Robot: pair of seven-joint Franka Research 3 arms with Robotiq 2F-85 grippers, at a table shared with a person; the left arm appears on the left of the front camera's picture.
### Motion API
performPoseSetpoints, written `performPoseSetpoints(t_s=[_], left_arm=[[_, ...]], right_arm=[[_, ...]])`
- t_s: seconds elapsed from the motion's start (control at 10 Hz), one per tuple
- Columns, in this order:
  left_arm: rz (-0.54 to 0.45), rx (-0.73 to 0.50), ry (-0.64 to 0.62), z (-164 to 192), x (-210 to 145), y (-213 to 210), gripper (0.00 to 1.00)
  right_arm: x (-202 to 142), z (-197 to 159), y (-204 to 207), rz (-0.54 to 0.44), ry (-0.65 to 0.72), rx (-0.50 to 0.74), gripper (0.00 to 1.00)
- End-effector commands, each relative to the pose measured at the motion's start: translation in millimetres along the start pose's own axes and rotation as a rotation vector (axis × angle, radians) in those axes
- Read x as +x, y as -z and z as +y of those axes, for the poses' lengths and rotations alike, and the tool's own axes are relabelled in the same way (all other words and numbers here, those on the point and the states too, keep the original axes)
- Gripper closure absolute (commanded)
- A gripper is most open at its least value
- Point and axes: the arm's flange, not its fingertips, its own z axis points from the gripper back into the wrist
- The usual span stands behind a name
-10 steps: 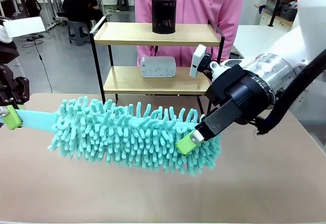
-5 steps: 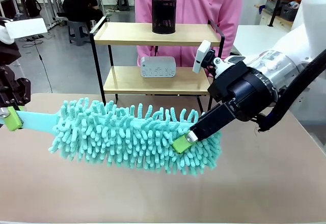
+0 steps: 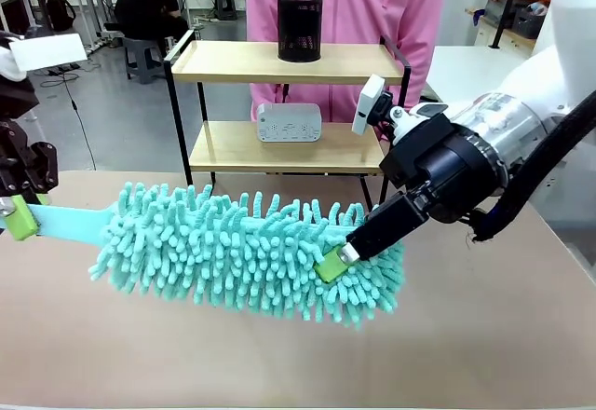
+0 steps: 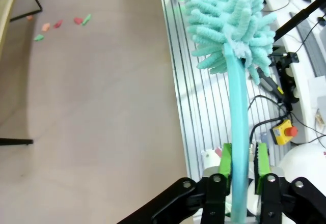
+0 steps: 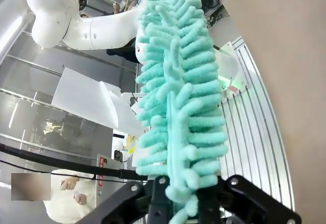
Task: Clean the shelf.
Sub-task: Hand the Duster back to the human.
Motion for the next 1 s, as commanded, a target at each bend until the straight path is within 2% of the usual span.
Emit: performPoseSetpoints(t_s=[0.0, 0.1, 0.2, 0.4, 0.5, 0.7, 0.9], left_arm=[[-0.017, -0.011, 0.007, 0.6, 2.4, -4.5, 0.0], [-0.031, 0.002, -0.004, 0.9, -0.1, -7.6, 0.26], [-0.068, 0.015, -0.014, 0.4, -5.4, -14.6, 0.0], [-0.2, 0.124, -0.092, -1.4, -34.2, -42.2, 0.0], [-0.302, 0.188, -0.162, 1.1, -56.6, -59.2, 0.0], [-0.601, 0.406, -0.378, 3.5, -112.3, -92.7, 0.0], [-0.92, 0.547, -0.498, 8.9, -149.4, -111.0, 0.0]], right_arm=[[-98.8, 1.7, 23.5, -0.009, -0.022, 0.01, 1.0], [-99.2, 1.0, 22.7, -0.009, -0.019, 0.012, 1.0], [-99.5, -0.4, 21.0, -0.004, -0.014, 0.015, 1.0], [-103.3, -8.8, 6.0, 0.01, 0.025, 0.019, 1.0], [-106.4, -14.8, -10.7, 0.013, 0.07, 0.046, 1.0], [-116.1, -25.4, -75.8, 0.013, 0.173, 0.095, 1.0], [-122.2, -23.9, -154.4, -0.102, 0.2, 0.093, 1.0]])
